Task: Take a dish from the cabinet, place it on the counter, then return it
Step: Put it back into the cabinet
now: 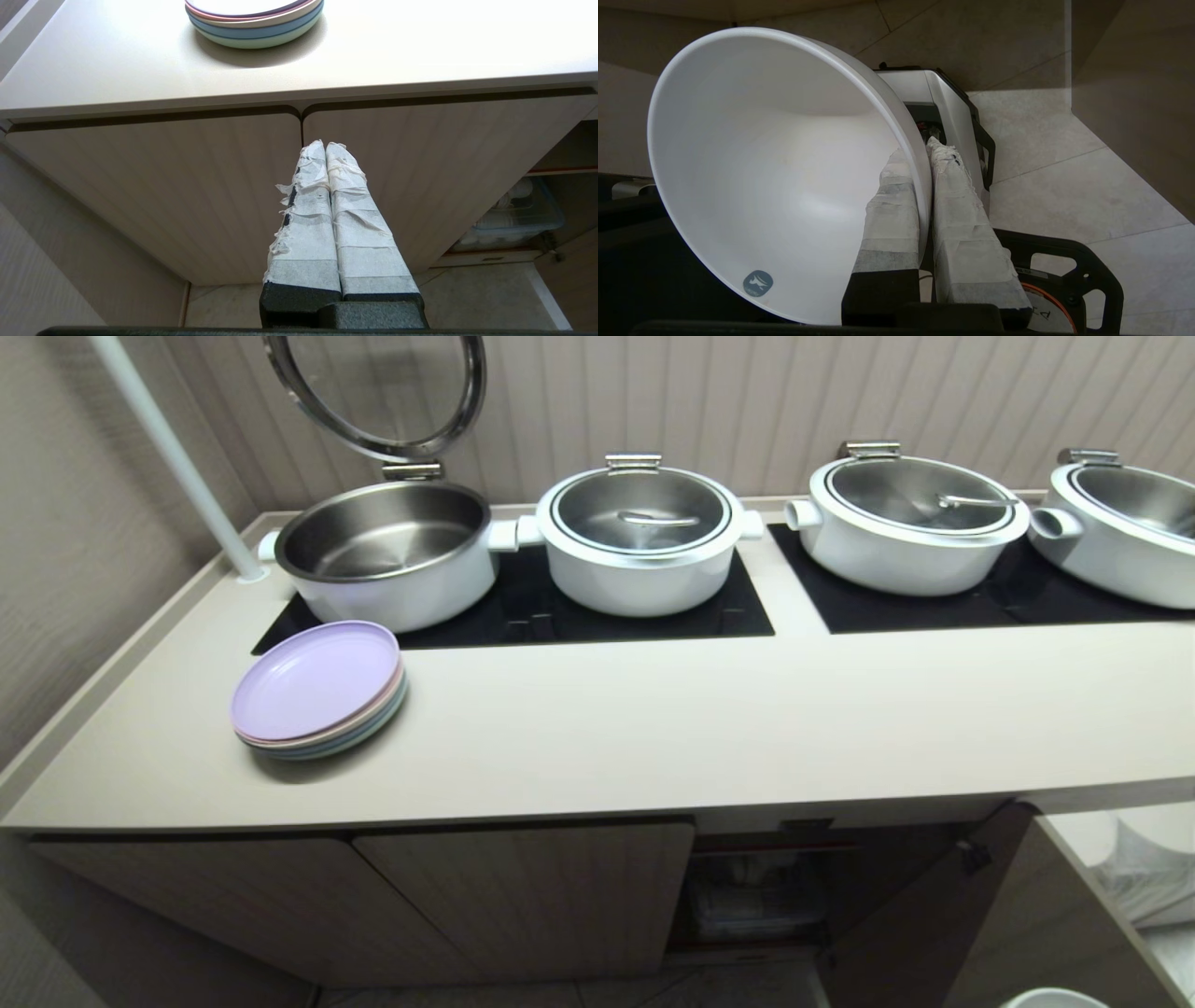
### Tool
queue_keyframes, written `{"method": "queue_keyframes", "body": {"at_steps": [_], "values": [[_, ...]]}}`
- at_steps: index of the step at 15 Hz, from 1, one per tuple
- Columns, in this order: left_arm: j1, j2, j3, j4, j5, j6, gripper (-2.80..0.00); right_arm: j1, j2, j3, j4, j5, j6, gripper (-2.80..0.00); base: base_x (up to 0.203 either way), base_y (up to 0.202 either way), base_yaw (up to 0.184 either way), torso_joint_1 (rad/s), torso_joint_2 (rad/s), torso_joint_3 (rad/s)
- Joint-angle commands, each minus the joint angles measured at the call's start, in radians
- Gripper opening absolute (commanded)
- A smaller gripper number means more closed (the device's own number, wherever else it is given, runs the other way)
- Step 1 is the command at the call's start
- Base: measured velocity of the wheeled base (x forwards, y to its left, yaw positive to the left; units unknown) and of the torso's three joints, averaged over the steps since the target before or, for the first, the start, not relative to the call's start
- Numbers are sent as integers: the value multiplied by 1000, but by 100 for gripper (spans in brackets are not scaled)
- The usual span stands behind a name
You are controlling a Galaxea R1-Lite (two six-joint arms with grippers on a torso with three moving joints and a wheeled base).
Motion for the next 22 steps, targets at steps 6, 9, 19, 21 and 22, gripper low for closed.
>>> {"method": "queue_keyframes", "body": {"at_steps": [6, 9, 19, 21, 22], "values": [[0, 0, 0, 0, 0, 0, -280, 4, 7, 2, 2, 2, 6, -280, 0, 0, 0, 0, 0, 0], [0, 0, 0, 0, 0, 0, -280, 4, 7, 3, 2, 3, 6, -280, 0, 0, 0, 0, 0, 0], [0, 0, 0, 0, 0, 1, -280, 4, 6, 3, 2, 3, 5, -280, 0, 0, 0, -7, 12, 9], [0, 0, 0, 0, 0, 0, -280, 4, 4, 1, 2, 3, 5, -280, 0, 0, 0, -69, 139, 75], [0, 0, 0, 0, 0, 1, -280, 4, 3, 2, 2, 3, 4, -280, 0, 0, 0, -70, 159, 81]]}}
